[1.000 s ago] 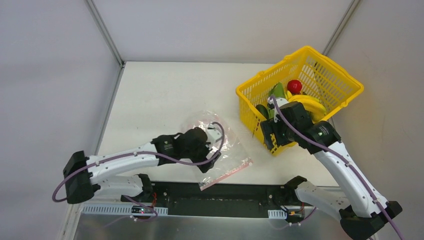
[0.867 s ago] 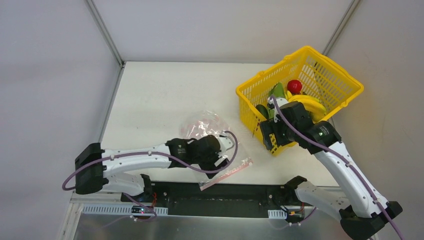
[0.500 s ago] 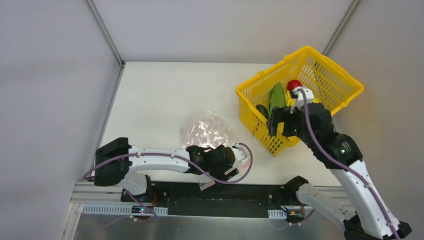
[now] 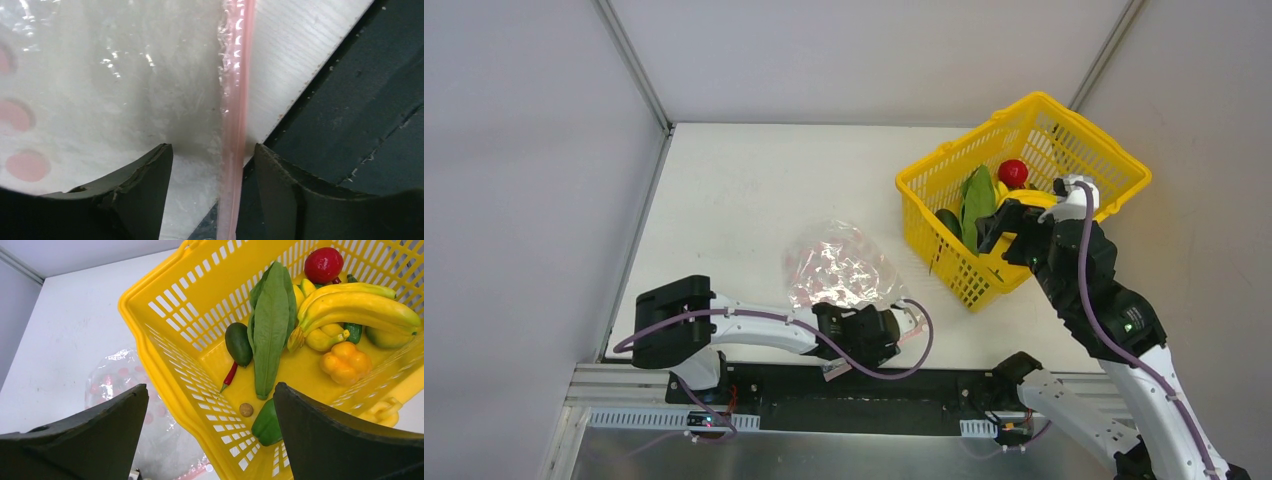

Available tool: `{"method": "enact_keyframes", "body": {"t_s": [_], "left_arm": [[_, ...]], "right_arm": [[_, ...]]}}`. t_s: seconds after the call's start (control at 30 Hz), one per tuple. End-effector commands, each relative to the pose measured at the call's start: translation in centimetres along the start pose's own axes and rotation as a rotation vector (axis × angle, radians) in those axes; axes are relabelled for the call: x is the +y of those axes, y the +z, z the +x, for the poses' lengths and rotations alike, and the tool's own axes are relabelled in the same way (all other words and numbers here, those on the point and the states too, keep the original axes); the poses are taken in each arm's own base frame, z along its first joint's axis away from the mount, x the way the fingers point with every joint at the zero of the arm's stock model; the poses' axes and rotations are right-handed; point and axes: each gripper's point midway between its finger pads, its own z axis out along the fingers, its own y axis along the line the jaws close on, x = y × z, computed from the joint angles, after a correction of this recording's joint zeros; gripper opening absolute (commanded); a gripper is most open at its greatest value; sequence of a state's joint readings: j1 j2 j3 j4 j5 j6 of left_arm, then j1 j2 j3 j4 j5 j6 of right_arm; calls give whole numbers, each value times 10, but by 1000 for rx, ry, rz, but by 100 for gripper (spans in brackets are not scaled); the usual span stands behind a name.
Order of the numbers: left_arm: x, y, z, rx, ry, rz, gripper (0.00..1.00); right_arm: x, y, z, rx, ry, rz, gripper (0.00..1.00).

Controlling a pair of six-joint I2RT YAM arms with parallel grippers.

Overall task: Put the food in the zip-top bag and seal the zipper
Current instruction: Pick up the zipper food storage bag at the center of the board.

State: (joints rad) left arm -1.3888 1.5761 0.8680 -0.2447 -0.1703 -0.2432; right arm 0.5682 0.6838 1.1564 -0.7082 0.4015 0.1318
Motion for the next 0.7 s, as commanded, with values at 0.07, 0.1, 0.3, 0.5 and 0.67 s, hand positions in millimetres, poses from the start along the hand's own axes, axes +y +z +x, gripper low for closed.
{"method": "enact_keyframes", "body": {"t_s": [0.07,0.1,0.3,0.5,0.67], "left_arm": [[6,6,8,20,3,-55,46],[5,5,7,16,1,-52,43],[4,1,6,7,12,-34,21],[-1,-9,2,-2,23,1,10],[9,-31,-15,-100,-12,-23,0]], "right_arm": [[4,1,-11,-63,88,-8,99],[4,2,-10,-61,88,-9,99],[6,6,-6,-43,90,-8,99],[9,10,1,-21,95,-18,99],[19,9,5,8,117,-64,99]]}}
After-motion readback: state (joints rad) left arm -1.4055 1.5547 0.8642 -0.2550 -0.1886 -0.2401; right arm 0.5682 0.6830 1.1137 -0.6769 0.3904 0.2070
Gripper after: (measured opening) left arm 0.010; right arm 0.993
